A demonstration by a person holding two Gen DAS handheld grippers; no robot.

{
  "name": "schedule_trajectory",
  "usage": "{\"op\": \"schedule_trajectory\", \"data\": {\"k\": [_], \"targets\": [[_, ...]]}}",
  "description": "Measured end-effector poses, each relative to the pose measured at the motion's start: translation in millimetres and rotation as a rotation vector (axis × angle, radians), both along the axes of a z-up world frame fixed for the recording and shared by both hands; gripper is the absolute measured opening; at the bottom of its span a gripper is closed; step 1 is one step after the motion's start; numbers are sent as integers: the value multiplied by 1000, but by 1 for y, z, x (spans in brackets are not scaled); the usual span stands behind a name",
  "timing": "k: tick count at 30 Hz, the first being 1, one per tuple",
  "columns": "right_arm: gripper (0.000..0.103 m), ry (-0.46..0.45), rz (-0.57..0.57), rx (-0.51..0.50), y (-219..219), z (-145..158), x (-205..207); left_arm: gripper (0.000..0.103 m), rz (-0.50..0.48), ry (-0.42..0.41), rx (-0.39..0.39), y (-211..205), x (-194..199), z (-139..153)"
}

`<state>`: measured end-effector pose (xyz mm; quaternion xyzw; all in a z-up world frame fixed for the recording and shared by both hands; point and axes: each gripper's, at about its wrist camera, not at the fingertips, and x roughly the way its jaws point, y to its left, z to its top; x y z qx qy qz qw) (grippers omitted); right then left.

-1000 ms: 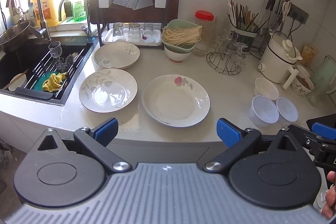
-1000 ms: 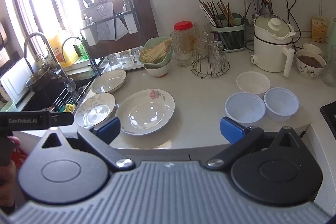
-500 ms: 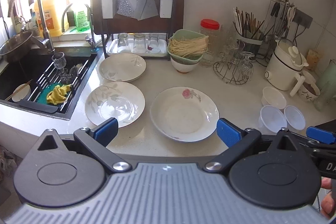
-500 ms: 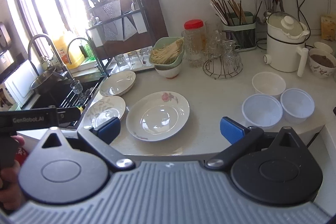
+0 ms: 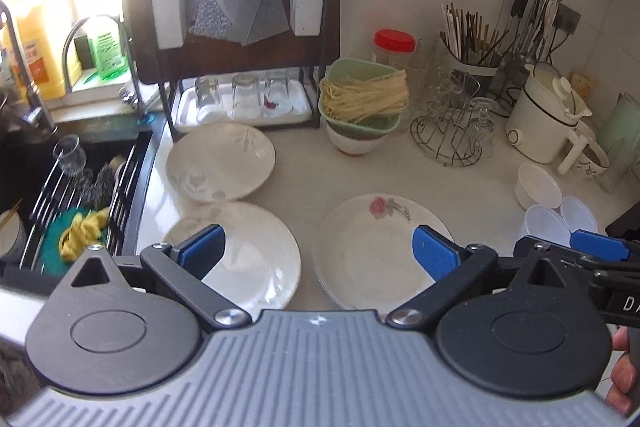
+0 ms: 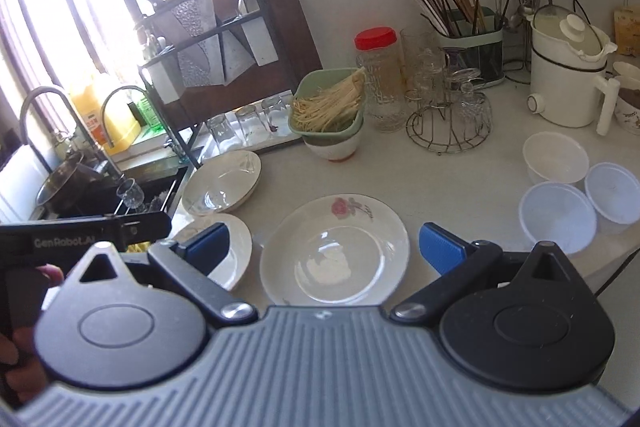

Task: Organize plates and bowls
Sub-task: 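Move both grippers toward the leaf-pattern plate with the orange rim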

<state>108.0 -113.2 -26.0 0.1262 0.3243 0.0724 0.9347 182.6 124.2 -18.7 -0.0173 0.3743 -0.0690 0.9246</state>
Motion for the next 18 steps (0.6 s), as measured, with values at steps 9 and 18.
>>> {"op": "schedule_trajectory", "data": {"k": [9,18], "targets": [[103,-9,-109,-5,58,-7,38,101,-67,1,35,68,78,-14],[102,57,-158,23,121,-36,70,101,-147,19,38,134,124,-55]]}}
